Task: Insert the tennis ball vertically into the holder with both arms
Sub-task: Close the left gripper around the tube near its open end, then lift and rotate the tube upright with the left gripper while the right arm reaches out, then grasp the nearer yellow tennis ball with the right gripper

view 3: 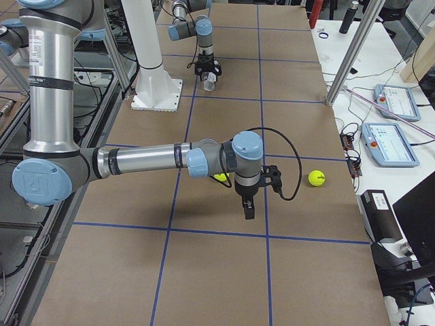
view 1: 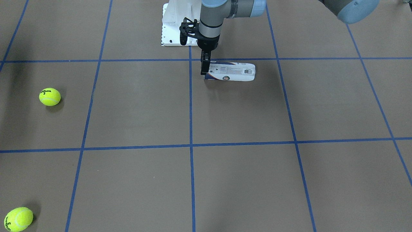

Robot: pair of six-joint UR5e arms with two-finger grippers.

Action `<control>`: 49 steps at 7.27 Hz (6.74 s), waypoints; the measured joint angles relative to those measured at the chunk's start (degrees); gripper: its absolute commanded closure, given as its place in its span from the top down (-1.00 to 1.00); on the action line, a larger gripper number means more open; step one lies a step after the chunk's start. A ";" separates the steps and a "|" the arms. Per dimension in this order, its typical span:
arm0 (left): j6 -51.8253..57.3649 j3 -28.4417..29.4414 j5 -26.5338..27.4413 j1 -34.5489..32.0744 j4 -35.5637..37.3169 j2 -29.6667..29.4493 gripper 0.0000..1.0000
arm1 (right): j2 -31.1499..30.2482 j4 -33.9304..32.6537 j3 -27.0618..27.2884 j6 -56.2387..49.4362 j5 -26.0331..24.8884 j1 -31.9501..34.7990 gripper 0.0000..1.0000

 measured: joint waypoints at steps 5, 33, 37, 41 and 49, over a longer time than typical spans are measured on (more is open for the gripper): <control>-0.02 3.31 0.15 0.24 -0.42 -0.17 0.96 | 0.19 0.00 0.00 0.00 0.00 0.00 0.99; -29.47 20.66 5.94 -16.56 -74.60 -3.19 0.46 | 5.21 7.43 5.73 21.03 3.27 -13.24 0.98; -32.33 21.60 5.92 -16.41 -76.26 -2.83 0.48 | -2.25 13.24 14.15 39.53 -10.48 -28.78 0.98; -32.58 21.50 5.91 -16.29 -76.42 -2.78 0.51 | -9.63 25.81 11.90 45.61 -20.25 -39.16 0.98; -32.67 21.32 5.86 -16.28 -76.42 -2.78 0.53 | -9.36 31.08 6.73 45.97 -22.81 -44.57 -1.00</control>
